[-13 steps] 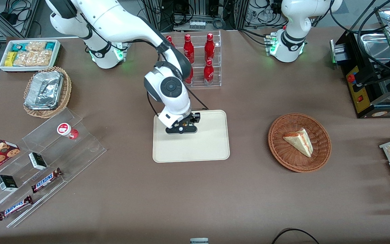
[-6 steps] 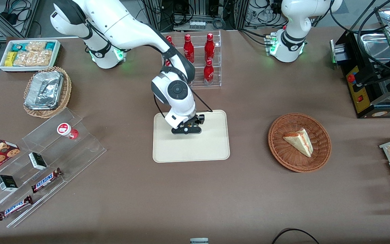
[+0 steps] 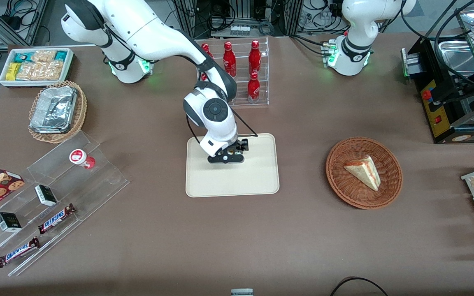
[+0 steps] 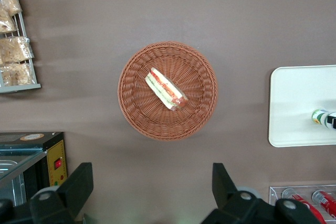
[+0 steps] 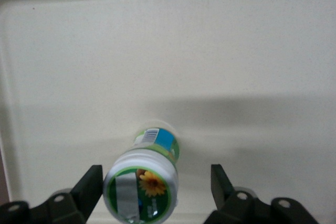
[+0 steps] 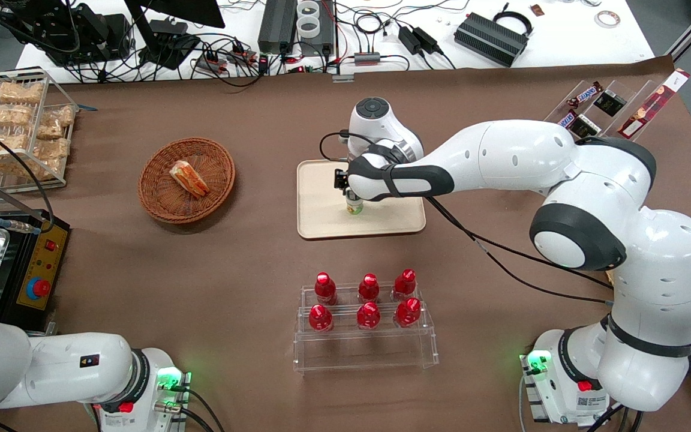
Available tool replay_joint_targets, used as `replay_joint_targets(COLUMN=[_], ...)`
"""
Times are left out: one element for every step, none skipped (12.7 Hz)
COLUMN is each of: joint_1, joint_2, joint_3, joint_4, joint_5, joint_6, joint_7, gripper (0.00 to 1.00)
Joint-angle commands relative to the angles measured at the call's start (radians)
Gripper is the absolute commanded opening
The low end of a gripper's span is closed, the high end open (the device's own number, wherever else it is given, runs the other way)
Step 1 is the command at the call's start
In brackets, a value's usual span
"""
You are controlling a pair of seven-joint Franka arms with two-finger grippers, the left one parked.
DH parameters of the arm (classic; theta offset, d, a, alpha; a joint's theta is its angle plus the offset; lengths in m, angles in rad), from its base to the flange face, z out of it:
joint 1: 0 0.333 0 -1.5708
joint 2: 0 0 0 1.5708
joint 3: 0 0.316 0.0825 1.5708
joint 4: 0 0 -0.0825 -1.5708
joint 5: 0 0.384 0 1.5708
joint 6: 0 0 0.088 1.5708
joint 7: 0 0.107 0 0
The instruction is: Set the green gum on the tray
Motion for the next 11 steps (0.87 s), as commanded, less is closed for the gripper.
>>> replay_joint_targets(joint_1=[-0.015,-0.03,-0.055,-0.078,-0.093,-0.108,-0.151,-0.199,-0.228,-0.274,-0.324], joint_2=[-0.058,-0.102,-0.153,-0.199,-0.252,-0.304,-0.35,-0.39,-0.432,-0.472,-0.501], joint_3=[-0.006,-0.006,-0.005,-0.005,-0.003,-0.005,0.001,0.008,0.015,0.015,0.017], joint_4=[-0.008,-0.008,-0.008,-0.008,-0.008,-0.008,-0.008,-0.008,-0.008,-0.008,-0.006], joint_5=[-0.011,-0.009,-0.011,-0.011,-0.009,-0.009,-0.005,0.005,0.031,0.058,0.061], joint_6=[-0.044,-0.104,-0.177,-0.243,-0.301,-0.352,-0.395,-0.447,-0.51,-0.561,-0.608], joint_7=[0.016,0.016,0.011,0.0,0.0,0.0,-0.003,-0.027,-0.103,-0.153,-0.189], gripper=[1.0,1.0,1.0,1.0,1.0,1.0,1.0,1.0,1.0,1.0,1.0])
